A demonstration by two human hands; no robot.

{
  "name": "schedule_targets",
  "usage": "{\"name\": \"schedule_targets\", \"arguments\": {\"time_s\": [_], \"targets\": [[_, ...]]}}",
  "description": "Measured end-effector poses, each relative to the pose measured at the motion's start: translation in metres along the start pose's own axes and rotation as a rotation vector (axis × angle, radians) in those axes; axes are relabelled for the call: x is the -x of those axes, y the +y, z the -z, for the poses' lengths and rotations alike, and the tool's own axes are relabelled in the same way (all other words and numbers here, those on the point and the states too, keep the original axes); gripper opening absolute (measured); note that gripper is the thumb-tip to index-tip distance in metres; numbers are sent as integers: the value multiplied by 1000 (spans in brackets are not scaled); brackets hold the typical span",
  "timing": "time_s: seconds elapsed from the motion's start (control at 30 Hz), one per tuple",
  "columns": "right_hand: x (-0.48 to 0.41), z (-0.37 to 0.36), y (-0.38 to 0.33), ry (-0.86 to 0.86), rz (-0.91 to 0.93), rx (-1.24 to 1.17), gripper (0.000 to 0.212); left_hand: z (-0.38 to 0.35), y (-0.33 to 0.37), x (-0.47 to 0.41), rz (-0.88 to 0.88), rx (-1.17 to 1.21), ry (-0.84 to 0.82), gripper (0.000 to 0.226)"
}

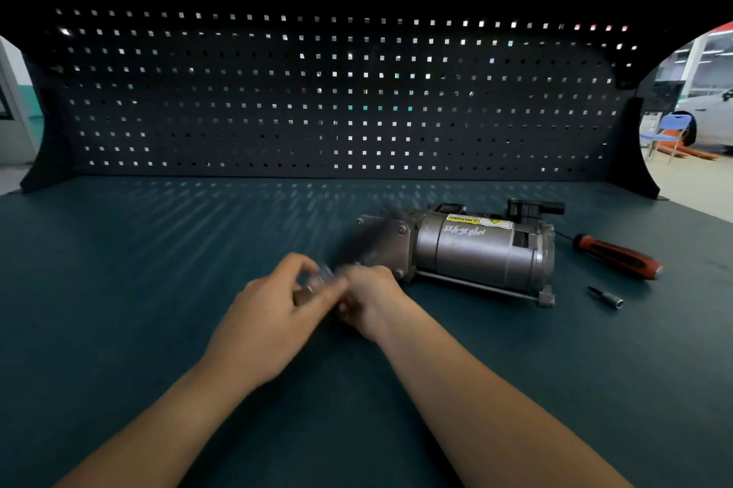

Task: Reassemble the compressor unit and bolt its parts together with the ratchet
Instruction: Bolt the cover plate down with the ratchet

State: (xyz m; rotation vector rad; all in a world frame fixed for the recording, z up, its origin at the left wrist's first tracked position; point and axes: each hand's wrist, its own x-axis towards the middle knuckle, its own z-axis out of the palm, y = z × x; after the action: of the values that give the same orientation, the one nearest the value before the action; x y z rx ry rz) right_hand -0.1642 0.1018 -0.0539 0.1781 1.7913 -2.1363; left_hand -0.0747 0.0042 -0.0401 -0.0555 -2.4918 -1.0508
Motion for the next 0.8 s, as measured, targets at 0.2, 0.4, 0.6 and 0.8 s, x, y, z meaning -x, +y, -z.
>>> {"name": "schedule_targets", "arguments": {"time_s": [0.2, 0.4, 0.6, 0.8], "targets": [[-1, -1, 0, 20, -27, 24, 18, -4, 1, -5, 879, 1329, 22, 42], [2, 2, 1, 14, 14, 20, 17, 3, 0, -13, 500, 701, -73, 29], [-1, 0, 5, 35, 110, 21, 27, 7, -9, -5, -259, -468, -160, 26], [2, 0, 2, 32, 51, 32, 18, -2, -5, -6, 79, 207, 55, 36]]}}
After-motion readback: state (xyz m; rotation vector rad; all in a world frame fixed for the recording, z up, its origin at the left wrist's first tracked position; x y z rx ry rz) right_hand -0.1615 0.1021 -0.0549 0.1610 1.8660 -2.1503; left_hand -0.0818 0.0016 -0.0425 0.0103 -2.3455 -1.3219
